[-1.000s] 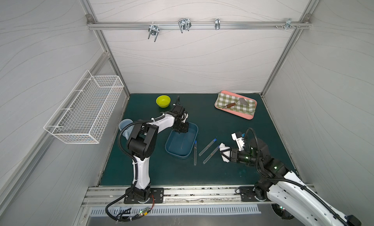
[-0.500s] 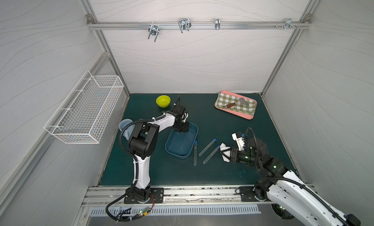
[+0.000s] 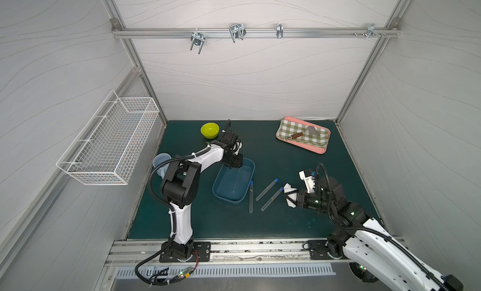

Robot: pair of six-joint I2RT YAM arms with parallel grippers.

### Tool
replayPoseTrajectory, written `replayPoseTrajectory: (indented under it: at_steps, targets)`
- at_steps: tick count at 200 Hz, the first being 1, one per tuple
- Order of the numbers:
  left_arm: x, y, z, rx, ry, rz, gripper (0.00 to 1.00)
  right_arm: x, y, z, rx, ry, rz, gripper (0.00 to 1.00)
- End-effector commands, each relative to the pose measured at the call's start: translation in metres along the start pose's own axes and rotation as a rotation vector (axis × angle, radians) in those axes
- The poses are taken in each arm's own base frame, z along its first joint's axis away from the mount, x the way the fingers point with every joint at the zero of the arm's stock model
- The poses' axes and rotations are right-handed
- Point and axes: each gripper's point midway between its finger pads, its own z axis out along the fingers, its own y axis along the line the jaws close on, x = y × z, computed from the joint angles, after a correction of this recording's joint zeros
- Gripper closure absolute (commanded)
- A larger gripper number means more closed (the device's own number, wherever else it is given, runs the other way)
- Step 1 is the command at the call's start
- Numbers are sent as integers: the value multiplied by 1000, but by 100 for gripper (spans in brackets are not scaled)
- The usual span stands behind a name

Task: Wipe the exteriors of test tubes
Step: Place the test tube in the storage box, then place the cleaning item at the center of the board.

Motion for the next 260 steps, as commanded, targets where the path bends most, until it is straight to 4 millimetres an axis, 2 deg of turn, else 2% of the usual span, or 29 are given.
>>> replayPoseTrajectory:
  at_steps: [1, 32, 56, 99, 145, 185, 222, 238, 260]
  targets:
    - [-34, -27, -55, 61, -148, 36, 63, -11, -14, 2, 66, -18, 53, 79]
    - [-27, -45, -92, 136, -213, 24, 62, -16, -52, 17, 164, 21, 160, 79]
    - [-9, -53, -104, 204, -249, -10, 61, -14, -84, 27, 247, 63, 216, 78]
    - [24, -55, -99, 267, -242, -82, 60, -14, -125, 32, 391, 130, 264, 75]
    - [43, -60, -97, 320, -235, -104, 60, -21, -149, 26, 526, 169, 276, 58]
    - [48, -64, -103, 352, -263, -117, 60, -26, -159, 19, 614, 201, 256, 43]
    - [51, -65, -104, 357, -256, -115, 60, -37, -163, 2, 723, 227, 184, 32]
    - [53, -66, -104, 360, -255, -116, 60, -41, -146, 9, 626, 233, 157, 31]
    - [55, -67, -104, 360, -254, -119, 59, -45, -101, 29, 336, 230, 117, 31]
